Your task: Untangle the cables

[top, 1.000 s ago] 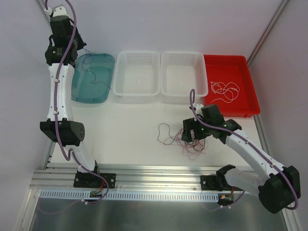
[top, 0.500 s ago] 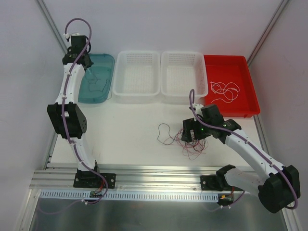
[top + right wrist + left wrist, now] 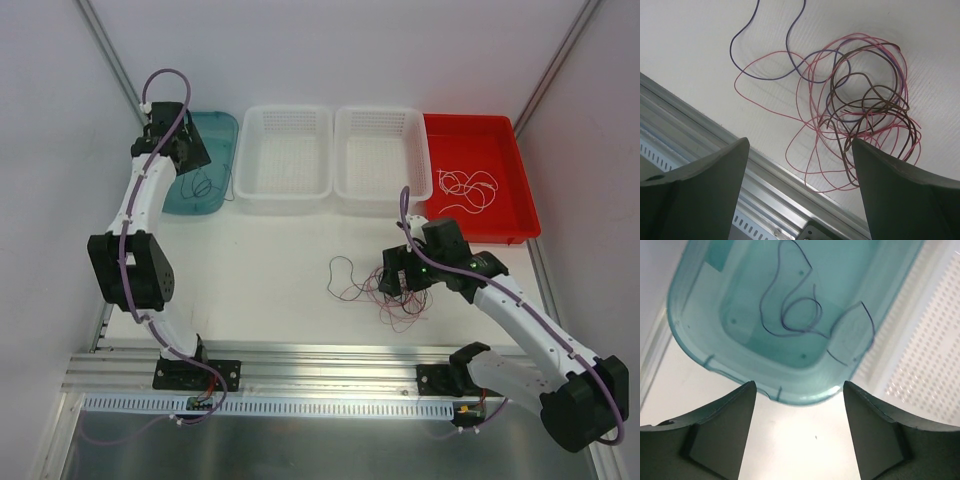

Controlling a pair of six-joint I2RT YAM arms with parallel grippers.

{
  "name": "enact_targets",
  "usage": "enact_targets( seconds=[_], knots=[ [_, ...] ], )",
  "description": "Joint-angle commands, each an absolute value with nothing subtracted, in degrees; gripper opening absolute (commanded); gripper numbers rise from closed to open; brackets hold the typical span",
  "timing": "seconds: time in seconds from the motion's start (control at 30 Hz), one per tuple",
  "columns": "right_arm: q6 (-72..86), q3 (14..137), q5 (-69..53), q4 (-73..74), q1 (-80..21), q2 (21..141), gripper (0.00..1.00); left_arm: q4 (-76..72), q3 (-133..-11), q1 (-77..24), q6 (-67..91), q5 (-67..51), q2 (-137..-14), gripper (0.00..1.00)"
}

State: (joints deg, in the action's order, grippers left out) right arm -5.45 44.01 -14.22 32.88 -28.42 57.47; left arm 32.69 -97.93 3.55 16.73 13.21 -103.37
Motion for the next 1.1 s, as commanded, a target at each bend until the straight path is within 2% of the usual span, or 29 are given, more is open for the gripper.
enact_targets(
  seconds=[0.0, 0.27, 0.6, 0.77, 0.87, 1.07],
  knots=[
    [-5.89, 43.59, -14.24, 32.78, -28.83, 56.08, 0.88, 32.17, -91.60, 0.18, 20.30, 9.75, -95.46, 0.70],
    [-5.54, 42.80, -14.24, 32.43, -28.74, 55.28, 0.88, 27.16, -75.68, -6.50, 26.62, 10.55, -91.84, 0.60],
    [-5.62, 42.54, -14.06, 32.43, -28.83, 55.02, 0.88, 6.61, -62.41, -11.16, 25.76, 23.00, -92.11, 0.63],
    [-5.71, 42.36, -13.54, 32.61, -28.92, 55.20, 0.88, 4.04, -59.51, -11.07, 29.34, 27.68, -88.17, 0.57],
    [-5.63, 42.45, -13.62, 32.34, -28.92, 55.81, 0.88, 4.30, -55.21, -10.73, 36.96, 31.37, -82.19, 0.59],
    [-5.80, 42.54, -14.24, 31.82, -28.92, 56.07, 0.88, 9.75, -53.96, -2.03, 48.68, 25.14, -78.75, 0.83]
  ],
)
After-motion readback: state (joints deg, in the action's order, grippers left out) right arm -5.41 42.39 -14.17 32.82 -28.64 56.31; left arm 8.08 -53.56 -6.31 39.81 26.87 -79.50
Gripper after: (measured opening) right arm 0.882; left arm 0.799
